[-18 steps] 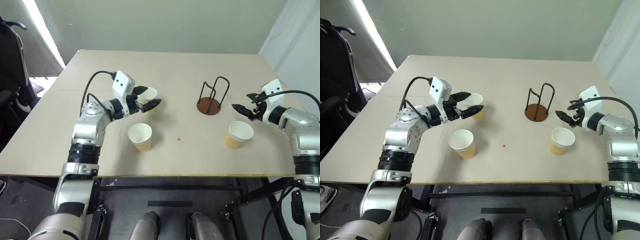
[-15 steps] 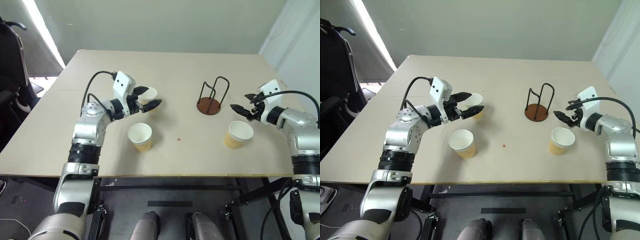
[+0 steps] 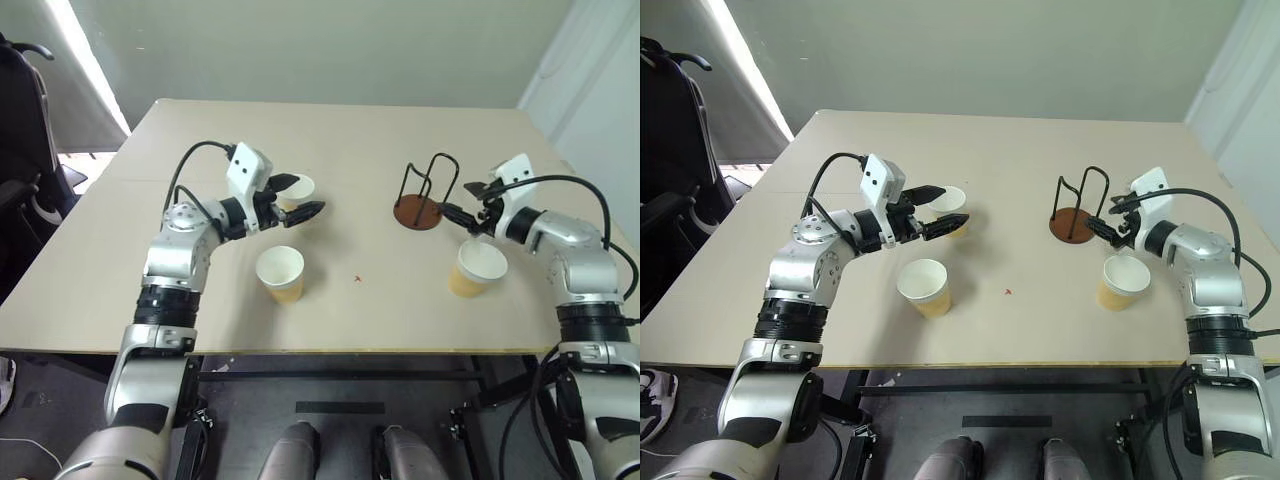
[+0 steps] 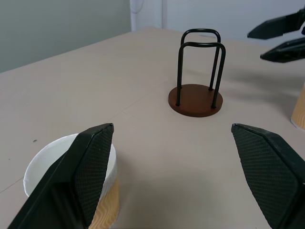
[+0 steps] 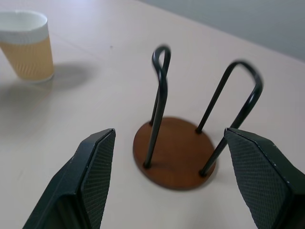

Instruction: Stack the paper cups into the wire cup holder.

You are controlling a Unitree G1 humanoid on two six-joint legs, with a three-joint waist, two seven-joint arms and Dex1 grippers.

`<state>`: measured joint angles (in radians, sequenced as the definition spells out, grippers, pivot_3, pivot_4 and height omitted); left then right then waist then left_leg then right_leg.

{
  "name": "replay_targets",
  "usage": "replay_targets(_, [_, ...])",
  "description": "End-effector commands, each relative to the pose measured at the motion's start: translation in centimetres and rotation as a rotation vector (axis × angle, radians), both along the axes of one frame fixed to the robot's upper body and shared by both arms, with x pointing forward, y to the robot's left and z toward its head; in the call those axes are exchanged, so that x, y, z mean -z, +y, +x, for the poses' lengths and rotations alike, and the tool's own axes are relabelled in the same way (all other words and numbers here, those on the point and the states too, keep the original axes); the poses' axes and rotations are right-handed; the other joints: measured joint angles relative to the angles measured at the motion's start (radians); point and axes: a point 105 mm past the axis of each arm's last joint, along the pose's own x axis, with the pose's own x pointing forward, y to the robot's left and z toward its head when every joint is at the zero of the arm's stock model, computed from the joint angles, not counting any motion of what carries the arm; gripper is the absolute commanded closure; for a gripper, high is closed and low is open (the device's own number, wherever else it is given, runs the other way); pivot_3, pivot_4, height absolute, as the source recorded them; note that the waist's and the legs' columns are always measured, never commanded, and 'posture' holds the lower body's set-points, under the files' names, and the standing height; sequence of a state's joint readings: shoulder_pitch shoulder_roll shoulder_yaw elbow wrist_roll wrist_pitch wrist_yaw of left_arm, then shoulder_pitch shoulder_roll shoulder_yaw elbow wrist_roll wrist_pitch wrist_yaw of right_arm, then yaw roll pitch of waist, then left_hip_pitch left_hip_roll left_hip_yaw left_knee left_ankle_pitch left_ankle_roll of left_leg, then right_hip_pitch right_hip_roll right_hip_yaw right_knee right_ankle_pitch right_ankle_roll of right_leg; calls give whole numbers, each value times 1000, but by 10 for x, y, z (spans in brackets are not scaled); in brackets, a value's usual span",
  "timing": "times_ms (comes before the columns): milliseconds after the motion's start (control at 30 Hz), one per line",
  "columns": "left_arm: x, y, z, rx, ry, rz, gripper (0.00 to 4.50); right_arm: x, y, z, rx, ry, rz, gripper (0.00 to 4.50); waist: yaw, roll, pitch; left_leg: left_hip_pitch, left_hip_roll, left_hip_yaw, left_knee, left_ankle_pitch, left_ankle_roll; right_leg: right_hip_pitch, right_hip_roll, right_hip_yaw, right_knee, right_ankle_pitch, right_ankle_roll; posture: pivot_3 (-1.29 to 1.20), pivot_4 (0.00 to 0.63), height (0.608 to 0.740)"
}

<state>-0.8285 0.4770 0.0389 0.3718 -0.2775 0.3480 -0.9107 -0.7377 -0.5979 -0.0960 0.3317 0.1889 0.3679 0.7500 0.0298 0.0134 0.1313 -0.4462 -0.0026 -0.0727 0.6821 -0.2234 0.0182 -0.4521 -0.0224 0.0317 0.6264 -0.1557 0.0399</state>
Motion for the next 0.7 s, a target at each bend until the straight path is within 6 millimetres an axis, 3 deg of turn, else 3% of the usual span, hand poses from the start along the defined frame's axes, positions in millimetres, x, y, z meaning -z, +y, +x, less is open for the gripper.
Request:
replay_targets(33, [-19, -2, -3, 14, -65, 9, 254, -20, -1, 4, 21, -74, -5, 802, 0, 0, 0, 0, 0, 0, 0, 0, 0, 0, 0, 0, 0, 0, 0, 0, 150, 740])
replay_targets(367, [-20, -4, -3, 31, -57, 12, 254, -27, 18, 12, -37, -89, -16, 802, -1, 0, 0, 0, 0, 0, 0, 0, 0, 0, 0, 0, 0, 0, 0, 0, 150, 740])
replay_targets(700, [-20, 1, -10, 65, -48, 31, 254, -20, 42, 23, -105, -69, -60, 802, -2, 0, 0, 0, 0, 0, -1, 0, 0, -1, 0, 0, 0, 0, -1, 0, 150, 740])
